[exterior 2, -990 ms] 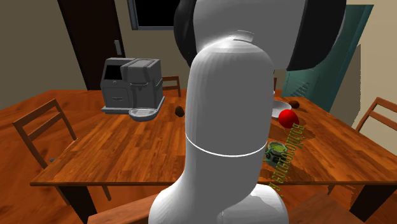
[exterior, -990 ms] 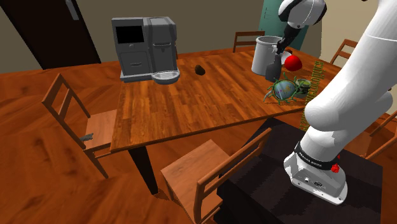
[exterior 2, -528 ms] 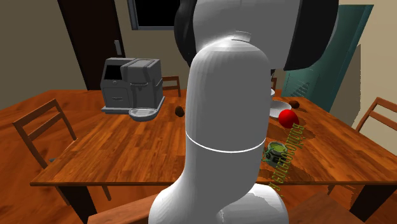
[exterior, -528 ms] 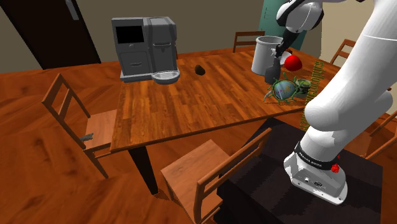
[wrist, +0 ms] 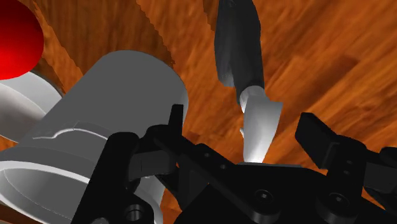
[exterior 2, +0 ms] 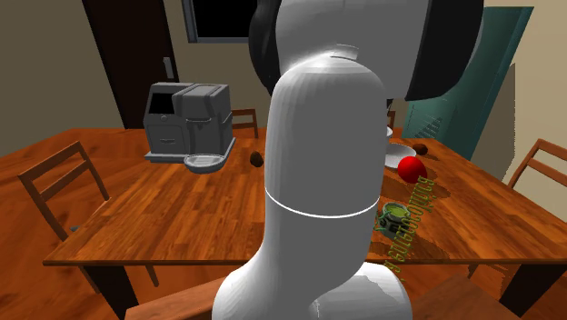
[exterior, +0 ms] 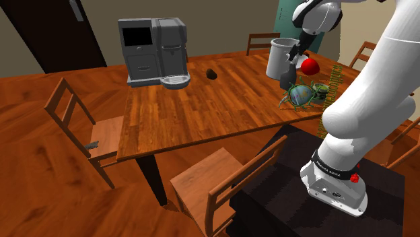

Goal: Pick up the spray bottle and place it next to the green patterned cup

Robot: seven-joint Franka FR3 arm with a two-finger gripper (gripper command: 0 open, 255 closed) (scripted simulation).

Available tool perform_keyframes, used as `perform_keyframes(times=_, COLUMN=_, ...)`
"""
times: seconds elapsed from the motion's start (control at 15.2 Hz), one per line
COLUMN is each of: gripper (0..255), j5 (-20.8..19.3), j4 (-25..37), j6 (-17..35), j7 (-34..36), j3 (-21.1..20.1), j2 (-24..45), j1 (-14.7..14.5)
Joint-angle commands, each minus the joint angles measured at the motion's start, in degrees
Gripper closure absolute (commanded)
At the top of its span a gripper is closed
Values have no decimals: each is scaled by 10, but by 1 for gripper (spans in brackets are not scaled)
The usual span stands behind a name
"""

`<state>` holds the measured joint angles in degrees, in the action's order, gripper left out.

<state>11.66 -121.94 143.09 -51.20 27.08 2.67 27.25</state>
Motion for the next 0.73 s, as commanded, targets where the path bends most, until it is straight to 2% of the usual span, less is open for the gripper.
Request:
perform_keyframes(times=0.0, gripper=0, j5=0, j4=0, j6=0, j7=0, j3=0, j2=0, j1=0)
perform_keyframes(times=0.26, gripper=0, j5=-52, j4=5, j6=-57, j7=35, j3=2, j2=-62, j1=0)
perform_keyframes(times=0.66, gripper=0, j5=-52, j4=5, j6=-57, j7=35, j3=1, j2=-62, j1=0)
